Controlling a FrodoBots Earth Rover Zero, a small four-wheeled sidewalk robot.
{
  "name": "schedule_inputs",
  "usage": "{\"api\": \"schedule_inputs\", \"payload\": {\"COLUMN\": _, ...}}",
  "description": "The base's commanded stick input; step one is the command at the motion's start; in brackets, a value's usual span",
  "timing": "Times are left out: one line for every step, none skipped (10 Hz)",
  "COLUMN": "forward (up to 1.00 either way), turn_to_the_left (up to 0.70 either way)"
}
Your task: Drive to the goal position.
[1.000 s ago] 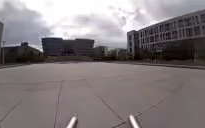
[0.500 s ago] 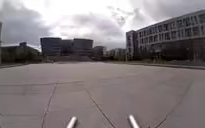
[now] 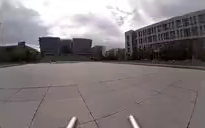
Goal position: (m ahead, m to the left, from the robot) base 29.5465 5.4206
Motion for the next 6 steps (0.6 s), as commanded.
{"api": "schedule_inputs", "payload": {"forward": 0.70, "turn_to_the_left": 0.01}}
{"api": "schedule_inputs", "payload": {"forward": 0.70, "turn_to_the_left": 0.01}}
{"api": "schedule_inputs", "payload": {"forward": 0.70, "turn_to_the_left": 0.01}}
{"api": "schedule_inputs", "payload": {"forward": 0.70, "turn_to_the_left": 0.01}}
{"api": "schedule_inputs", "payload": {"forward": 0.70, "turn_to_the_left": 0.01}}
{"api": "schedule_inputs", "payload": {"forward": 0.70, "turn_to_the_left": 0.01}}
